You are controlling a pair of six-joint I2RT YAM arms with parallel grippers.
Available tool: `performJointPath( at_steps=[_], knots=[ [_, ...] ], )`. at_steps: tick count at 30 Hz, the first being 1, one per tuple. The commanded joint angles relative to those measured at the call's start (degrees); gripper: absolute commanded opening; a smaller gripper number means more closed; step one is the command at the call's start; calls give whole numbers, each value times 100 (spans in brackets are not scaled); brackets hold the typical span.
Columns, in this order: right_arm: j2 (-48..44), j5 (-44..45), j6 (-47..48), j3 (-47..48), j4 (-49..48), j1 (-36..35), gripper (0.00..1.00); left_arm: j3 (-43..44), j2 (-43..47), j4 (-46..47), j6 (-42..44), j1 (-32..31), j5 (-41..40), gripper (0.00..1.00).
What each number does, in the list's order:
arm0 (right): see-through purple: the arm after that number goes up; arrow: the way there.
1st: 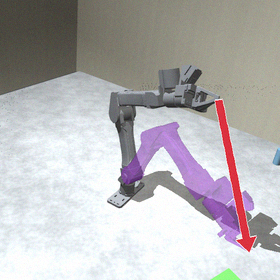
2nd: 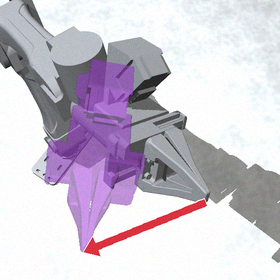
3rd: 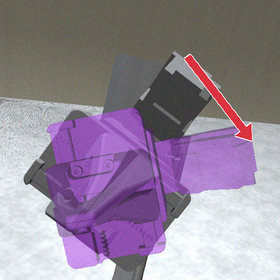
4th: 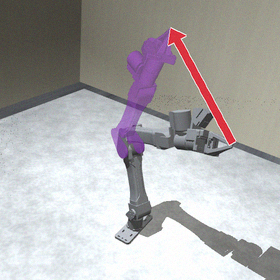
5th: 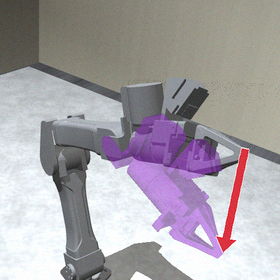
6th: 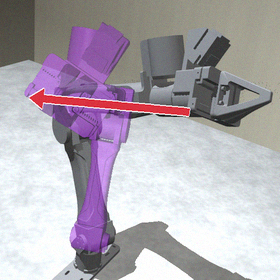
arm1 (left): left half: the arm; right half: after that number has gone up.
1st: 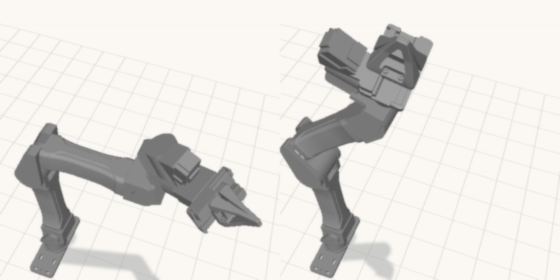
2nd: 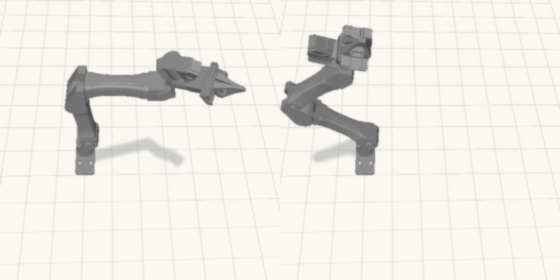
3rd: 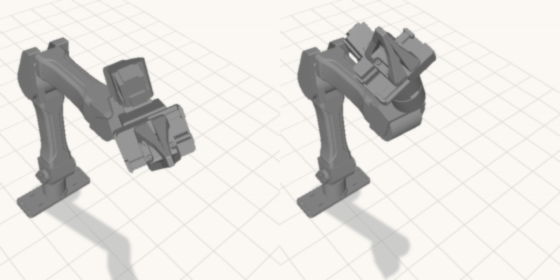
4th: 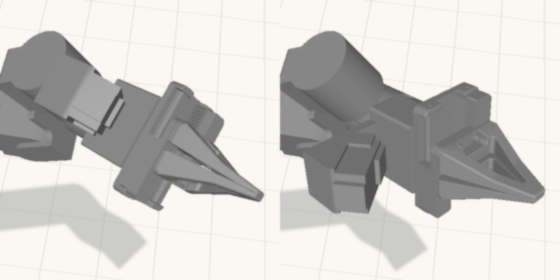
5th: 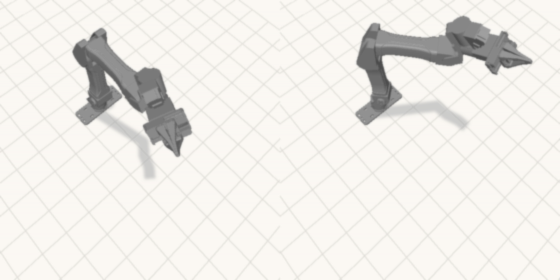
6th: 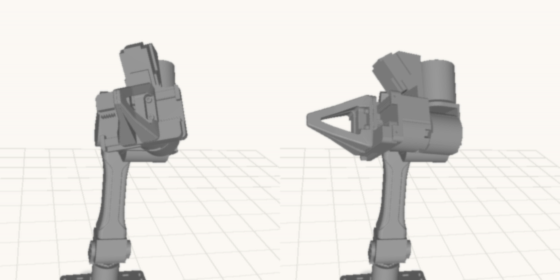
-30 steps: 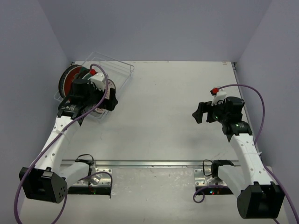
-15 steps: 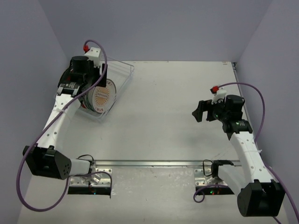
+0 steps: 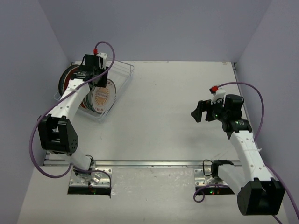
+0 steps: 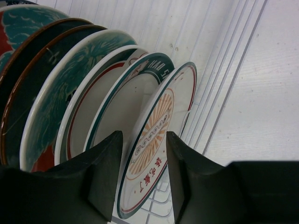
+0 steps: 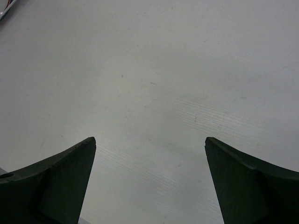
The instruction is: Unload the plates from the dish rack
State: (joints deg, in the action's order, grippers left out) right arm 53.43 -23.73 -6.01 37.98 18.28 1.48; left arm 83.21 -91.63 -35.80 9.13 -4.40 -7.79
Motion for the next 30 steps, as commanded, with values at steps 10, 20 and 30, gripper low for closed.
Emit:
performJointPath(
  at_steps=[10,20,30],
  knots=[
    [80,-158,-5,272,-141,2,99,-77,-276,249,80,80,-65,11],
    [186,-316,-6,415,-150,2,99,147,-211,143,185,80,-109,0],
    [313,-492,-159,823,-354,4,99,2043,300,-245,152,78,183,0]
  ],
)
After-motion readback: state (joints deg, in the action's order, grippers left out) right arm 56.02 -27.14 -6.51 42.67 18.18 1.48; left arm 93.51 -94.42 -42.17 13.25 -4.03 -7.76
